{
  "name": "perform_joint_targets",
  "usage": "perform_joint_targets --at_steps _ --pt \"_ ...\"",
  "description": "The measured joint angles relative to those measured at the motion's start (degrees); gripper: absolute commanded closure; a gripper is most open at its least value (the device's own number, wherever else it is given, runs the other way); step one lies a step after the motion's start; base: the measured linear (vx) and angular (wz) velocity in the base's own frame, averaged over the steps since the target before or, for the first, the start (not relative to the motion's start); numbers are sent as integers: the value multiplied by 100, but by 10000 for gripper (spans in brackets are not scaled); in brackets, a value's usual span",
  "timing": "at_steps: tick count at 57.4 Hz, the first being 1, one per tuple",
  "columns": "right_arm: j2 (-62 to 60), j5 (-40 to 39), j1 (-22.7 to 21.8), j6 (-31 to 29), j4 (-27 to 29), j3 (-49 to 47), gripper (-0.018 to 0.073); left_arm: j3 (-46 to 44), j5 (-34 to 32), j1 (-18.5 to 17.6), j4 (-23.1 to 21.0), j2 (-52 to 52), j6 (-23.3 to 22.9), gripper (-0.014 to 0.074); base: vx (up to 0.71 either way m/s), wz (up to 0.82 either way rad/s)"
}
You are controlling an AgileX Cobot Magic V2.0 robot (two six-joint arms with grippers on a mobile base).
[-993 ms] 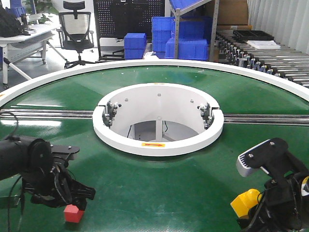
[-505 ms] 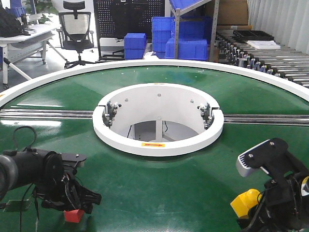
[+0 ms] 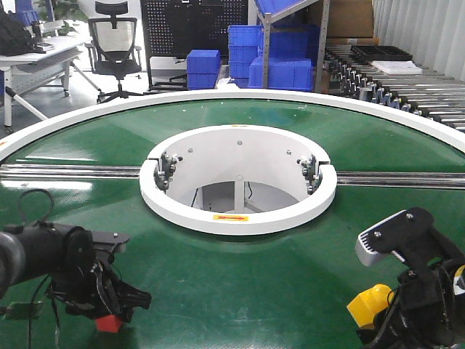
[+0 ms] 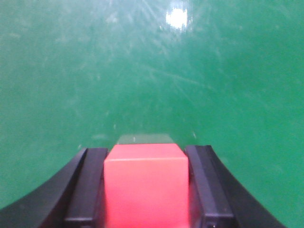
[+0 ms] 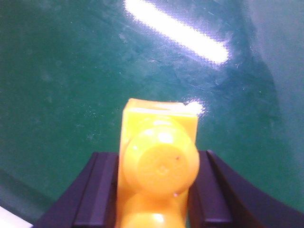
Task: Pick red and yellow blocks into blue bin
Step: 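Lower the left gripper onto the red cube, close and lift, then hold both blocks raised in the grippers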
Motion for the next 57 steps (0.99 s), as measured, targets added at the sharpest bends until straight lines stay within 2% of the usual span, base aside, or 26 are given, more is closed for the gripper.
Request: perform_joint_targets --at_steps 16,36,57 --pt "0 5 0 0 0 0 265 316 173 -7 -71 -1686 344 396 0 0" --pt "0 5 0 0 0 0 265 2398 -35 -7 -516 -4591 491 393 0 0" --pt "0 10 0 0 0 0 265 4225 25 -7 -536 -7154 615 393 0 0"
